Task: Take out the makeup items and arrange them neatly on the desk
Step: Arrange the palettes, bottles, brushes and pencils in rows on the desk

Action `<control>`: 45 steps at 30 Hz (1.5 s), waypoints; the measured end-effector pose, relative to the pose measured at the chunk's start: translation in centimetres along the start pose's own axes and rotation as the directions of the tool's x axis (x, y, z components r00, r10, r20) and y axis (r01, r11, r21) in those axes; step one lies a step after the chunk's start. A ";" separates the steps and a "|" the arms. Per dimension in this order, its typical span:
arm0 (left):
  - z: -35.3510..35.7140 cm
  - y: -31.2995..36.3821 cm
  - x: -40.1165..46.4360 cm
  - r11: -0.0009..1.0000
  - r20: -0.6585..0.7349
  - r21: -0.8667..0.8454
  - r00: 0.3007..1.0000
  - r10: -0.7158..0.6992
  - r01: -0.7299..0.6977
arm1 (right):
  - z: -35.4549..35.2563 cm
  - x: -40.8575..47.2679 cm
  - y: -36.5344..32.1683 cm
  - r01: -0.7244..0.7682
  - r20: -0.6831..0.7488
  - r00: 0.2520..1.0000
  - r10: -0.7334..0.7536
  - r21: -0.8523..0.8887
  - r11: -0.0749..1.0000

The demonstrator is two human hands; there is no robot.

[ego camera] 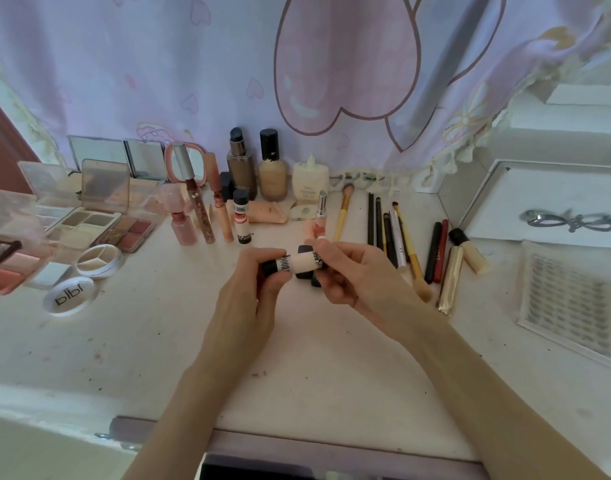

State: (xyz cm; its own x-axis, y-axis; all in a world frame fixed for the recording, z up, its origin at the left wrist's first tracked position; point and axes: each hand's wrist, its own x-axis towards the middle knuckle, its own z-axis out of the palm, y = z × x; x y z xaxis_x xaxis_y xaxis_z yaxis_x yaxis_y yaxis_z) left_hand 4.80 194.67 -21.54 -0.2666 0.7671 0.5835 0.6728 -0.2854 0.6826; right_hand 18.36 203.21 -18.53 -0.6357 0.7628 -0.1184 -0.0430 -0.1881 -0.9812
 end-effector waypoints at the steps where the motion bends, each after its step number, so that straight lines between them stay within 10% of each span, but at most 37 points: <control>1: 0.0 0.0 0.0 1.000 -0.006 0.002 1.000 -0.005 0.005 | 0.1 -0.1 0.2 0.023 -0.002 1.000 -0.023 -0.029 0.999; 18: 0.4 -0.1 0.0 0.992 -0.054 0.082 0.994 -0.094 0.098 | 1.7 -0.9 1.8 0.300 -0.066 0.940 -0.334 -0.308 0.903; 30: 0.2 0.0 -0.1 0.997 0.107 0.039 0.992 -0.067 0.063 | 0.0 -0.6 1.1 0.216 -0.151 0.964 -0.218 -0.028 0.976; 39: 0.2 0.0 -0.1 0.991 0.081 -0.043 0.989 -0.121 0.125 | -0.2 -0.8 1.2 0.284 -0.110 0.945 -0.306 -0.180 0.942; 45: 0.2 0.2 0.1 0.990 0.081 -0.004 0.987 -0.139 0.140 | -0.4 -0.5 0.9 0.063 -0.113 0.991 -0.070 -0.068 0.996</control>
State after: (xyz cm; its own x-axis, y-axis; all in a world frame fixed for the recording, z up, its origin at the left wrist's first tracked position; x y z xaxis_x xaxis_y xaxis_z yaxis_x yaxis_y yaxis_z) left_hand 5.01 194.79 -21.41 -0.3005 0.8435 0.4451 0.6257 -0.1778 0.7595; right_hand 18.97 202.89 -19.46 -0.5397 0.8393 -0.0654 -0.0307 -0.0973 -0.9948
